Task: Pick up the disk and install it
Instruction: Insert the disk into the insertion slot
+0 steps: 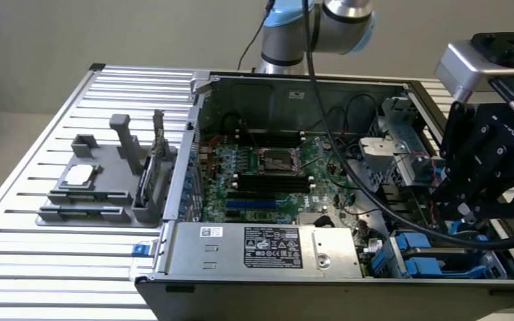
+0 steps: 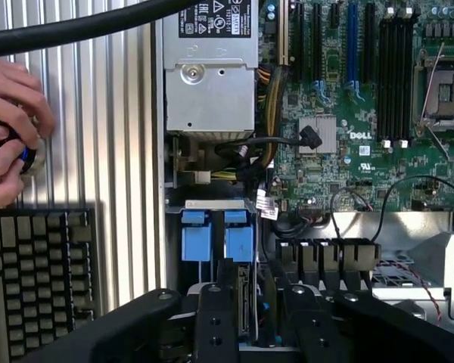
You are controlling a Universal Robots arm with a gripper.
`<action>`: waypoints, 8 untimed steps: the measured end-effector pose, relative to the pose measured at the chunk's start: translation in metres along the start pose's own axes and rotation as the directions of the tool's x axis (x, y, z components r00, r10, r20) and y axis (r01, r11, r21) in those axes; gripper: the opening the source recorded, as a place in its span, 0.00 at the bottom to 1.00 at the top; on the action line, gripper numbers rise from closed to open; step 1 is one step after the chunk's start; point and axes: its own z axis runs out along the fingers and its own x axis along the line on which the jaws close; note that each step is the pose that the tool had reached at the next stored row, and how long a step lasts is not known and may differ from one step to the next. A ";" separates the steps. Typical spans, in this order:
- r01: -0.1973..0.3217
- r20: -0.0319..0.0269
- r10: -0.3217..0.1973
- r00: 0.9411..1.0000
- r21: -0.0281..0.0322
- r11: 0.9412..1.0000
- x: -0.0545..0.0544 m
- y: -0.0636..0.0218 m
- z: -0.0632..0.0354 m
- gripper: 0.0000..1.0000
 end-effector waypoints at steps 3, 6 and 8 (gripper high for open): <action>0.000 0.000 0.000 1.000 0.002 1.000 -0.001 -0.0067 -0.0002 0.26; 0.002 0.000 -0.002 1.000 0.005 1.000 -0.001 -0.0133 -0.0004 0.26; 0.002 0.000 -0.002 1.000 0.005 1.000 -0.002 -0.0180 -0.0005 0.26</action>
